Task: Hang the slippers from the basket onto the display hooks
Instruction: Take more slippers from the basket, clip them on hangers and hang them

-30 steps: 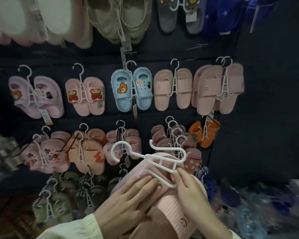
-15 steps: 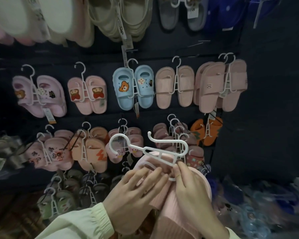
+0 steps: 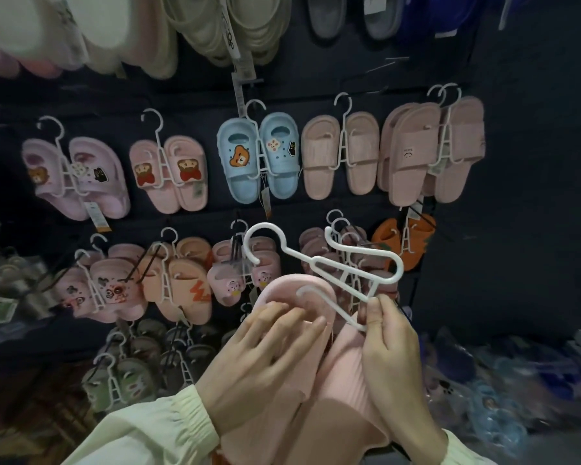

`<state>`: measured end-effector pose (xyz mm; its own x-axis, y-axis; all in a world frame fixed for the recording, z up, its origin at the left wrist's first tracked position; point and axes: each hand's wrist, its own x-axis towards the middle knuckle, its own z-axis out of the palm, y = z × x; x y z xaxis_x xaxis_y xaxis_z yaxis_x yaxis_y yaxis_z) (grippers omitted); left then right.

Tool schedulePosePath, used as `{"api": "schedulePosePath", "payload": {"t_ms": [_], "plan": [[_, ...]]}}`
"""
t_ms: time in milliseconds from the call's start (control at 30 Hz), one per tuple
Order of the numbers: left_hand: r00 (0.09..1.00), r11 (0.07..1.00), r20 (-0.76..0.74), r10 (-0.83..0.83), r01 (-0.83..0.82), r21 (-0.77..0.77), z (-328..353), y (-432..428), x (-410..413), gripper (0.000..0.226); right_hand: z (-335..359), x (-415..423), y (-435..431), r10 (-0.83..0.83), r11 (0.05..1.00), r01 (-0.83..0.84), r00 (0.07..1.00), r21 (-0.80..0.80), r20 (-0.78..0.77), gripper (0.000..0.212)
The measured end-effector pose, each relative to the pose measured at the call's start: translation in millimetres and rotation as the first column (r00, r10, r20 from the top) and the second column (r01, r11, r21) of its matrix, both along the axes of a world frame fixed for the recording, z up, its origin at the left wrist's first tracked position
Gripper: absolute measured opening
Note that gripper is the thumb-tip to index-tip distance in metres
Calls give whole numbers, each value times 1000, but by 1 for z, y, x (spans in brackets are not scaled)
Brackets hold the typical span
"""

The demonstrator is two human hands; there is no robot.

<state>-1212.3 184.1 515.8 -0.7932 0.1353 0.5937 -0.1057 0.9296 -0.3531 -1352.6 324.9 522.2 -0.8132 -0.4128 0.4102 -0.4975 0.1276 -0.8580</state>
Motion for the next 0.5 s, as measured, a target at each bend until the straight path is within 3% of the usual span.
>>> {"api": "schedulePosePath", "payload": {"t_ms": [67, 200, 400, 500], "plan": [[999, 1000, 52, 7, -8, 22, 0, 2, 0, 52, -2, 1, -1, -14, 1000, 14, 1000, -6, -3, 37], [962, 993, 272, 29, -58, 99, 1, 10, -1, 85, -9, 1, -5, -24, 1000, 25, 997, 16, -71, 35], [913, 979, 399, -84, 0, 206, -5, 14, -9, 81, -11, 3, -4, 64, 996, -53, 988, 78, -139, 38], [901, 983, 432, -50, -34, 183, -3, 16, -9, 93, -11, 3, -2, 80, 995, -70, 987, 74, -136, 38]]}}
